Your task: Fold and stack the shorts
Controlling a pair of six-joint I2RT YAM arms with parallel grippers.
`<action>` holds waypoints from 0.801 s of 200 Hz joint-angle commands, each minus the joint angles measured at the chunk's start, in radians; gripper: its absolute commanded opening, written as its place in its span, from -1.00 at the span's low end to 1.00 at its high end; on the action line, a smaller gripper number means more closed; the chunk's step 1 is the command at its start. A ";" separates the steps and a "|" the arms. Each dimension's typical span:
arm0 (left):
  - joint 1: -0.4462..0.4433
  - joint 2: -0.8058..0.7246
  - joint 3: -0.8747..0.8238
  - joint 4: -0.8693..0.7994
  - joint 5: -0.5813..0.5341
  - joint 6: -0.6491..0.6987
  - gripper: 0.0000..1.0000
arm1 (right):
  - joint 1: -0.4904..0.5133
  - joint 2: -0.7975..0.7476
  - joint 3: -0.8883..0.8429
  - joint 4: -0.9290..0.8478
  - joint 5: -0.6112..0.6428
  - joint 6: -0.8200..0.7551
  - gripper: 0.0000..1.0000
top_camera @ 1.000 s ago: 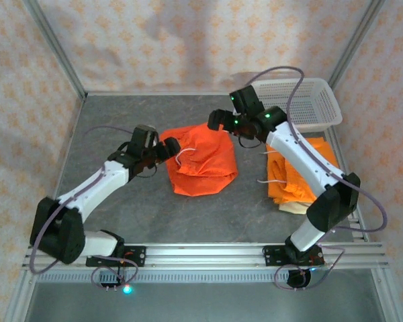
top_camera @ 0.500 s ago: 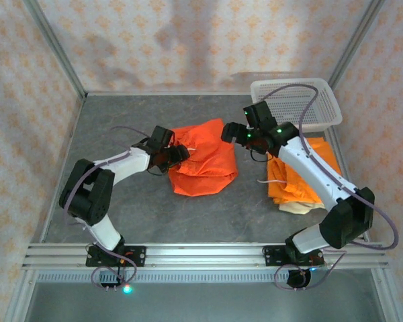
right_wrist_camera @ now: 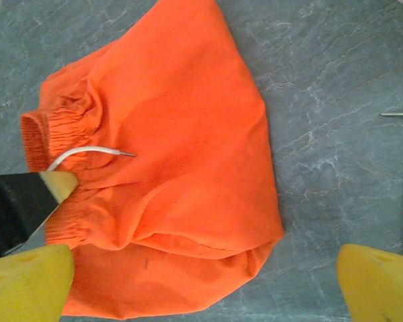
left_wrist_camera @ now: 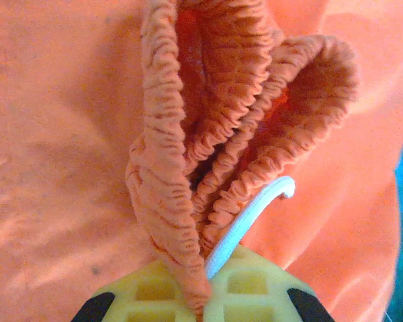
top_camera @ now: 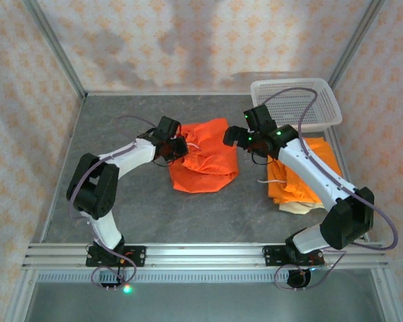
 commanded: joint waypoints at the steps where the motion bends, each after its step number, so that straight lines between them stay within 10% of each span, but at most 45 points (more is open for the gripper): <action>1: -0.006 -0.121 0.052 -0.105 -0.029 0.077 -1.00 | -0.008 -0.033 -0.010 -0.001 0.047 -0.002 0.99; 79: 0.160 -0.222 -0.224 -0.038 0.069 0.107 -0.94 | -0.008 -0.031 -0.064 0.009 0.012 0.009 0.99; 130: 0.221 -0.085 -0.331 0.049 0.049 0.105 -0.60 | 0.001 -0.031 -0.156 0.111 -0.172 0.048 0.99; 160: 0.221 -0.170 -0.295 0.021 0.059 0.116 -0.04 | 0.046 -0.021 -0.187 0.209 -0.279 0.080 0.99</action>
